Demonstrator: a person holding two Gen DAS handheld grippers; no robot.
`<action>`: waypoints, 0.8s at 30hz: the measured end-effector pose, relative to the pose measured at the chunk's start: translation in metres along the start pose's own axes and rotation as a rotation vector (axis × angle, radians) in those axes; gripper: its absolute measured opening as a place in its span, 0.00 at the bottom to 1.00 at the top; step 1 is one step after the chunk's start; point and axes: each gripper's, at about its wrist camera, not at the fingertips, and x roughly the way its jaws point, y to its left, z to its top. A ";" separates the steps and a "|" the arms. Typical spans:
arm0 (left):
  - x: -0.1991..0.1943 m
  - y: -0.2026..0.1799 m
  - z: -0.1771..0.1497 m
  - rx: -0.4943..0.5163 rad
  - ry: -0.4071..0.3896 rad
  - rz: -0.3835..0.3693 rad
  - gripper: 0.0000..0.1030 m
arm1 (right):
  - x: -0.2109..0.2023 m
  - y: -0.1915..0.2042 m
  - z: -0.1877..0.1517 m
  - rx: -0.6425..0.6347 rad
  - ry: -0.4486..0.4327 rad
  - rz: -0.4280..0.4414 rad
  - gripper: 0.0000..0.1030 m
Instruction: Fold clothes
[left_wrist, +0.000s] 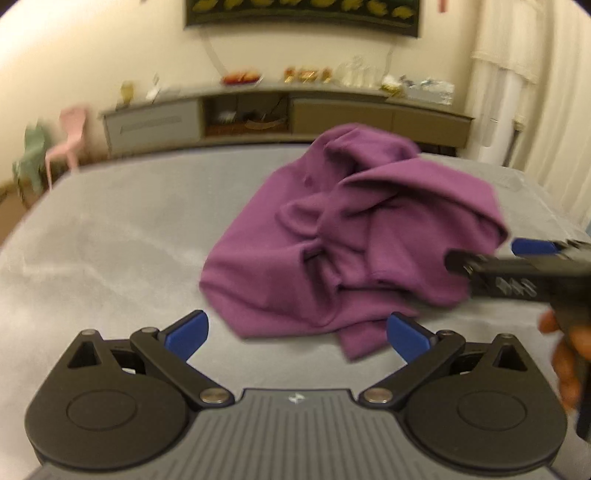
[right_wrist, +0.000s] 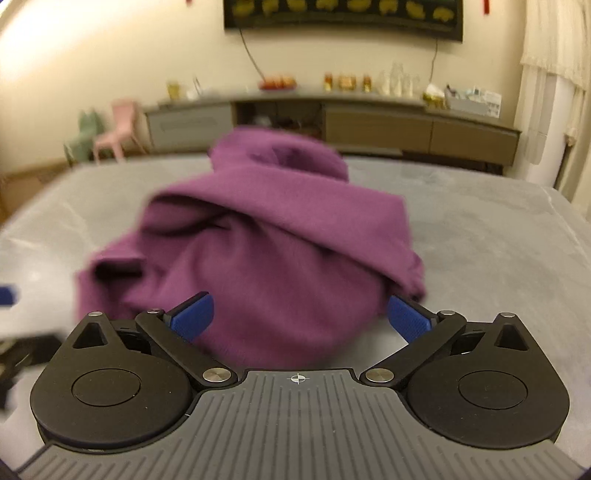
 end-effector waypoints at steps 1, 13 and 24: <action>0.002 0.009 0.001 -0.044 0.001 -0.021 1.00 | 0.016 0.002 0.003 0.002 0.031 -0.007 0.93; -0.033 0.038 -0.004 -0.117 -0.164 -0.058 1.00 | -0.127 -0.017 0.026 -0.084 -0.405 0.062 0.15; -0.024 0.022 -0.009 -0.099 -0.123 -0.037 1.00 | -0.076 -0.100 -0.058 0.121 -0.046 -0.026 0.69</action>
